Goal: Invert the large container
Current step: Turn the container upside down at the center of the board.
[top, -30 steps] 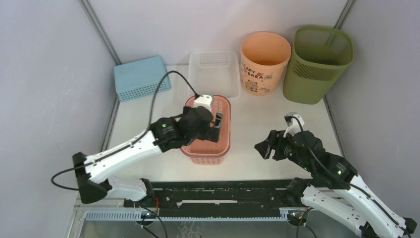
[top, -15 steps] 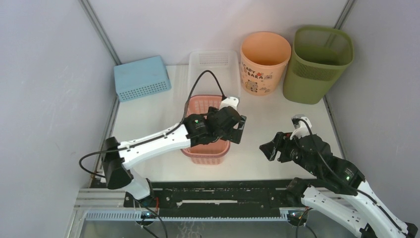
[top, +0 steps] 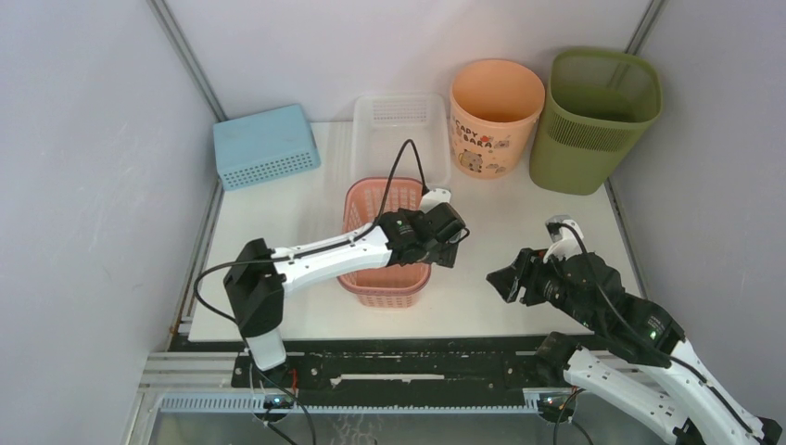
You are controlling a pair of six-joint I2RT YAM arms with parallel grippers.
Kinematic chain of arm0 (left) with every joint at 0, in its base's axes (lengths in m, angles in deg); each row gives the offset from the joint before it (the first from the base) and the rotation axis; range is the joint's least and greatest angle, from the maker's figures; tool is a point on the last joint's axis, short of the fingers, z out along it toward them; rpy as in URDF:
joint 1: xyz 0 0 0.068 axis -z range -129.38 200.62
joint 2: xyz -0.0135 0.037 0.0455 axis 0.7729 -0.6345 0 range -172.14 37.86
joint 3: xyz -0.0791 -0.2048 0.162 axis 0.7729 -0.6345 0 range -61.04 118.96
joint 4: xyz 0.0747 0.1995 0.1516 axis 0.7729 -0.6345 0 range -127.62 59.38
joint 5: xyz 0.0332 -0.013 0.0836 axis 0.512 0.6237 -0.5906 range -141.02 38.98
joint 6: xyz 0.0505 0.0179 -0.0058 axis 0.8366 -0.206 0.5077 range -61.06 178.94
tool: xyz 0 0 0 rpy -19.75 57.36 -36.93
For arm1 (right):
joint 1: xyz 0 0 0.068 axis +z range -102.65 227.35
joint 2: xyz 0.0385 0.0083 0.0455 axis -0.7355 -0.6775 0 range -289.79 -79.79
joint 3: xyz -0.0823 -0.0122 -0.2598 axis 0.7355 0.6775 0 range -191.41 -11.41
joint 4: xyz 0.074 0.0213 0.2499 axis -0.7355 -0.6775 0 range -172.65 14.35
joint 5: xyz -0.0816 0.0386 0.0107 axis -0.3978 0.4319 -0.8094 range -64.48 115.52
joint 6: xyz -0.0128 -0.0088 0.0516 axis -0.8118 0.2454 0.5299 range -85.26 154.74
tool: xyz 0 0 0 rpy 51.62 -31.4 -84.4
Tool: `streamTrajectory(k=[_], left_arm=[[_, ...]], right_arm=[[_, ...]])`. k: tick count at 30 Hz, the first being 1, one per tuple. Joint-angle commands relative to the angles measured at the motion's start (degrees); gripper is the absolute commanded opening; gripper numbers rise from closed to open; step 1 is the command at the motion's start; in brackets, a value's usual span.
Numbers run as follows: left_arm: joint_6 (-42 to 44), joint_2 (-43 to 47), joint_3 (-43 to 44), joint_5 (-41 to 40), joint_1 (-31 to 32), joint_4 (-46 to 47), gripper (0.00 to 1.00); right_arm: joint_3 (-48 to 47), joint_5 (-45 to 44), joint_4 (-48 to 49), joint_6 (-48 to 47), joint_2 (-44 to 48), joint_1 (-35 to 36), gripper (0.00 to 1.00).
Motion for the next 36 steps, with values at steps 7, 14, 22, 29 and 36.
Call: streamTrajectory(k=[7,14,22,29,36], left_arm=[[-3.3,-2.0,1.7,-2.4,-1.0,0.2,0.97],[-2.6,-0.5,0.7,-1.4,-1.3,1.0,0.22],[-1.4,2.5,-0.3,0.9,-1.8,3.6,0.00],[-1.7,17.4,-10.1,12.7,-3.5,18.4,0.00],[-8.8,29.1,-20.6,27.3,-8.7,37.0,0.00]], right_arm=[[0.6,1.6,2.9,0.4,0.6,-0.4,0.64],[1.4,2.4,3.8,0.4,0.2,-0.4,0.63],[1.7,3.0,4.4,0.3,0.1,-0.4,0.63],[-0.5,3.1,4.2,-0.6,-0.8,-0.5,0.62],[-3.7,2.0,2.6,-1.0,-1.5,-0.5,0.62]])
